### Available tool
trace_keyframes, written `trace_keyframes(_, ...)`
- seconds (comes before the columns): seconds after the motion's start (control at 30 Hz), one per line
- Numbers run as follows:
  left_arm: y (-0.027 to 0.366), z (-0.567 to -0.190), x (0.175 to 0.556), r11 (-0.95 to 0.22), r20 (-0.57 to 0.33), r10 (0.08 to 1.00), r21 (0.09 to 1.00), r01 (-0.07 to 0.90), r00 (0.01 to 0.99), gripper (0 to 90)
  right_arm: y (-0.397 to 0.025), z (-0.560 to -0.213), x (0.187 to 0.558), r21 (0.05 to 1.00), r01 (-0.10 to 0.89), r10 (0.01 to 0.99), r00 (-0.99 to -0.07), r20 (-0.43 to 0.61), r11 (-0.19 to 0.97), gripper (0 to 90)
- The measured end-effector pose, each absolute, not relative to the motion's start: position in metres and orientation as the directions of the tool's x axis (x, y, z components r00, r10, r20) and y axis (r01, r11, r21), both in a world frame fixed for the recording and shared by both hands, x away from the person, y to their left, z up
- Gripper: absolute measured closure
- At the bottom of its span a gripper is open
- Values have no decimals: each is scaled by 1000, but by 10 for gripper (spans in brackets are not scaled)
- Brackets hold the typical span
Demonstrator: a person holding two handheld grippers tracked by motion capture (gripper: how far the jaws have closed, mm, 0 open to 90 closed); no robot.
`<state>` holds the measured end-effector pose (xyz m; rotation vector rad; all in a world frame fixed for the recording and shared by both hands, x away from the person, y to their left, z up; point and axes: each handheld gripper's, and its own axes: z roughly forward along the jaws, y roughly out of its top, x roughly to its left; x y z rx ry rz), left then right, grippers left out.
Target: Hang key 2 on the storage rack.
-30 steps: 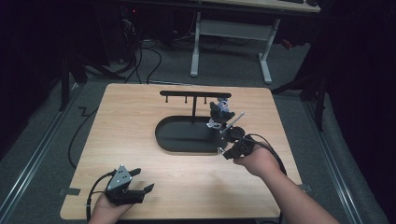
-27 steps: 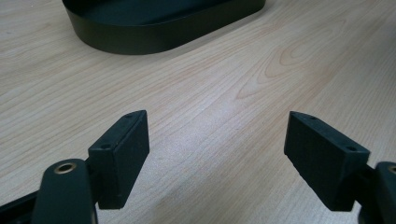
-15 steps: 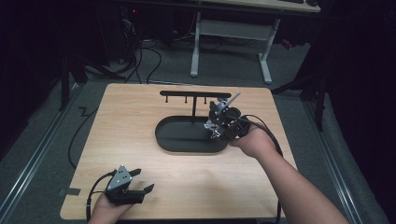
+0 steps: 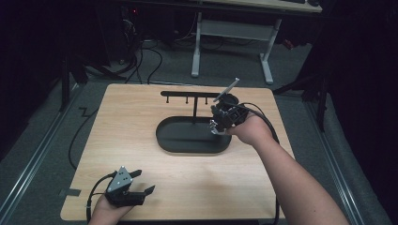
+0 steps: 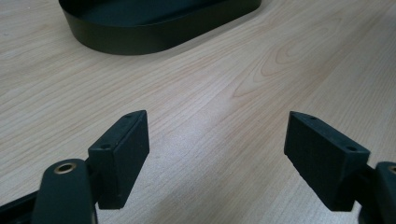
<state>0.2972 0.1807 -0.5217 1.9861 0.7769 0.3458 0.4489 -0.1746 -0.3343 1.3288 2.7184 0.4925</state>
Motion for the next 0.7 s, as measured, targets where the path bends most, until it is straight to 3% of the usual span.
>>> trace_keyframes(0.7, 183, -522, 296, -355, -71, 647, 853, 383, 759, 228, -165, -313, 492, 331, 766, 803, -595, 36, 552, 852)
